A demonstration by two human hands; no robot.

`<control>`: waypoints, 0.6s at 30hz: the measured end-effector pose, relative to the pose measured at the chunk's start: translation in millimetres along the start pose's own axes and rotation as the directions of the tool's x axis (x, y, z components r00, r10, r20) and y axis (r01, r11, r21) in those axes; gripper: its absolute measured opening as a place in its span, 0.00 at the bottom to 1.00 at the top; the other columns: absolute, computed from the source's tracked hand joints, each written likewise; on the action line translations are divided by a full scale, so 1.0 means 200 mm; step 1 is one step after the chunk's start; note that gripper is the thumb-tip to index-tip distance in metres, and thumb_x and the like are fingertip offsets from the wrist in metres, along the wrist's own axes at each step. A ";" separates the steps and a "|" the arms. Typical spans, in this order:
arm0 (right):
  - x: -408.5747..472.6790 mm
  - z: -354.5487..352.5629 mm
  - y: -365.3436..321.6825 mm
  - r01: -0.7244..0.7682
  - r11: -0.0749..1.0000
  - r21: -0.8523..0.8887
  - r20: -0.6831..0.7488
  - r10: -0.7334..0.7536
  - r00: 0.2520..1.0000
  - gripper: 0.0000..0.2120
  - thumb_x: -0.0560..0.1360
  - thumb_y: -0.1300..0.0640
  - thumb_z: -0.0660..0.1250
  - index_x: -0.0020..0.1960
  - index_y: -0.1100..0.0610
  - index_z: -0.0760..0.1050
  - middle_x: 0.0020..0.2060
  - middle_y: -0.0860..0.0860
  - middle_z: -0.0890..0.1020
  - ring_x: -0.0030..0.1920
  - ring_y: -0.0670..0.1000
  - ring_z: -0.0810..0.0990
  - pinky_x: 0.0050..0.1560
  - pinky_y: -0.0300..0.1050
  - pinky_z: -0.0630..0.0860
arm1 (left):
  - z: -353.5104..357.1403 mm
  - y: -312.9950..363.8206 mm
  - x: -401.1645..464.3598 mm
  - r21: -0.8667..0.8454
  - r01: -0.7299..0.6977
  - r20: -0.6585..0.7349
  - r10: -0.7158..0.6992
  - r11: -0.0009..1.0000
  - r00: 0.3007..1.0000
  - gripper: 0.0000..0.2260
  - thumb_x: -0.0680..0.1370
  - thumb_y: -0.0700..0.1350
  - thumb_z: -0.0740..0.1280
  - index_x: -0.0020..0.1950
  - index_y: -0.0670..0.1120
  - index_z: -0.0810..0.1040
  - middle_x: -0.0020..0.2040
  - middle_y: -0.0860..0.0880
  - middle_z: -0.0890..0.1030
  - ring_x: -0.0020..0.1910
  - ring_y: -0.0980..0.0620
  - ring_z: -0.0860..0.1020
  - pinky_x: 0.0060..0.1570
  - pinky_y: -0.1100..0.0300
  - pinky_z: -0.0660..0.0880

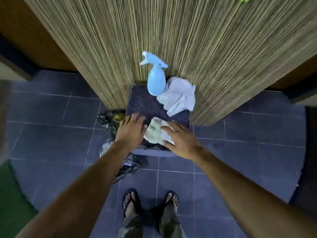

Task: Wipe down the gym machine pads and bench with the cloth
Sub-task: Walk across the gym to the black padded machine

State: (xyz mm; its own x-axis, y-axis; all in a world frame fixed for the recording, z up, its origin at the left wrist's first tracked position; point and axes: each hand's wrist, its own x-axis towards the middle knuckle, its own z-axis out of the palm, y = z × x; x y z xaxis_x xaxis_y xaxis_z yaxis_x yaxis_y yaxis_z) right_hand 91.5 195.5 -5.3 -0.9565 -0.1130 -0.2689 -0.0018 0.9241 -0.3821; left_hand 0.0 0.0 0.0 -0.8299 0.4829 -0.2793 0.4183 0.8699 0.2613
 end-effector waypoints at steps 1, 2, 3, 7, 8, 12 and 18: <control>0.04 0.07 0.03 0.068 0.997 -0.027 -0.006 -0.068 0.998 0.27 0.81 0.46 0.63 0.77 0.53 0.64 0.78 0.54 0.64 0.79 0.58 0.60 0.78 0.57 0.61 | 0.06 -0.03 0.03 0.013 0.002 -0.007 -0.002 1.000 1.000 0.19 0.82 0.50 0.57 0.72 0.46 0.68 0.74 0.43 0.64 0.71 0.39 0.65 0.69 0.45 0.65; 0.07 0.14 0.06 0.128 0.990 -0.052 -0.015 -0.129 0.991 0.28 0.81 0.45 0.64 0.78 0.52 0.63 0.79 0.54 0.61 0.80 0.58 0.57 0.80 0.56 0.57 | 0.12 -0.07 0.06 0.018 0.007 -0.036 -0.006 1.000 0.999 0.19 0.82 0.50 0.57 0.72 0.46 0.67 0.75 0.43 0.63 0.73 0.39 0.65 0.69 0.45 0.65; 0.11 0.21 0.10 0.164 0.982 -0.088 0.002 -0.165 0.986 0.29 0.81 0.44 0.63 0.79 0.51 0.61 0.80 0.54 0.58 0.81 0.57 0.53 0.80 0.55 0.51 | 0.19 -0.11 0.09 0.021 0.004 -0.055 -0.003 1.000 0.998 0.20 0.82 0.50 0.56 0.73 0.46 0.66 0.76 0.43 0.62 0.74 0.40 0.63 0.71 0.44 0.64; 0.24 0.37 0.20 0.310 0.916 -0.254 -0.026 -0.327 0.945 0.31 0.80 0.39 0.57 0.79 0.49 0.60 0.82 0.54 0.55 0.82 0.56 0.50 0.81 0.57 0.50 | 0.39 -0.20 0.18 0.041 -0.047 -0.116 0.051 0.998 0.992 0.22 0.83 0.50 0.53 0.77 0.46 0.62 0.79 0.43 0.57 0.79 0.42 0.57 0.76 0.45 0.58; 0.27 0.39 0.21 0.334 0.896 -0.292 -0.049 -0.363 0.931 0.31 0.80 0.38 0.56 0.79 0.50 0.61 0.81 0.55 0.57 0.81 0.56 0.53 0.80 0.59 0.54 | 0.42 -0.21 0.20 0.038 -0.056 -0.124 0.061 0.998 0.990 0.23 0.83 0.50 0.52 0.77 0.46 0.61 0.80 0.43 0.56 0.79 0.43 0.56 0.76 0.45 0.57; 0.35 0.47 0.25 0.379 0.864 -0.333 -0.115 -0.436 0.893 0.30 0.80 0.36 0.58 0.77 0.50 0.65 0.79 0.57 0.62 0.80 0.59 0.58 0.78 0.61 0.59 | 0.56 -0.24 0.22 0.048 -0.072 -0.162 0.079 0.996 0.984 0.24 0.82 0.51 0.50 0.78 0.45 0.61 0.80 0.43 0.57 0.79 0.43 0.57 0.77 0.46 0.56; 0.38 0.49 0.28 0.408 0.826 -0.389 -0.182 -0.503 0.845 0.27 0.80 0.40 0.63 0.75 0.52 0.70 0.75 0.59 0.69 0.76 0.62 0.67 0.74 0.60 0.67 | 0.61 -0.25 0.23 0.058 -0.075 -0.234 0.086 0.996 0.968 0.23 0.84 0.50 0.49 0.78 0.46 0.60 0.80 0.44 0.58 0.79 0.45 0.56 0.78 0.49 0.52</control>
State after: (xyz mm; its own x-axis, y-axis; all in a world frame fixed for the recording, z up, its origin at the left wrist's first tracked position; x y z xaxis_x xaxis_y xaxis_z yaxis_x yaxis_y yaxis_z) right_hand 47.5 202.2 -134.2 -0.8602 -0.4942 0.1256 -0.5054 0.8591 -0.0813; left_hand -14.0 -8.6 -139.5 -0.8541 0.5191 -0.0316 0.4996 0.8358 0.2275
